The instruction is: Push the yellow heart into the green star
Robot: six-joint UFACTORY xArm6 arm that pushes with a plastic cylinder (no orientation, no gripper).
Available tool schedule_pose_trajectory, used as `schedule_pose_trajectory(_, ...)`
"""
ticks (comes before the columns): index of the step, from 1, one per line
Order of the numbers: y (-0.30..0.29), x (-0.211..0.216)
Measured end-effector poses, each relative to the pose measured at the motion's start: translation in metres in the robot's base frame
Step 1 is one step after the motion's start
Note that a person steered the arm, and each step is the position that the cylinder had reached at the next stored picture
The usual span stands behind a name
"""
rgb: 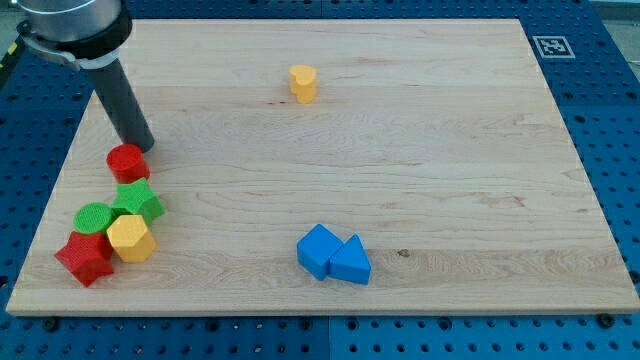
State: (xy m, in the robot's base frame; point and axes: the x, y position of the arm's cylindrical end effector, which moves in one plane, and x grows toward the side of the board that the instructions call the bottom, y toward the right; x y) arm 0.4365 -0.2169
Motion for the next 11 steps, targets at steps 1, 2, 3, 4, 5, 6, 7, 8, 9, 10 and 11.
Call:
schedule_pose_trajectory(1,-0.001,0.010)
schedule_pose_trajectory(2,-0.002,0.020)
schedule_pose_trajectory(3,-0.003,0.024)
schedule_pose_trajectory(4,-0.008,-0.023)
schedule_pose_trajectory(5,-0.008,-0.089)
schedule_pose_trajectory(6,0.015,-0.158)
schedule_pose_trajectory(7,0.083,-0.189)
schedule_pose_trajectory(8,0.163,-0.173)
schedule_pose_trajectory(9,0.195,-0.128)
schedule_pose_trajectory(10,0.207,-0.093)
schedule_pose_trajectory(11,0.208,-0.063)
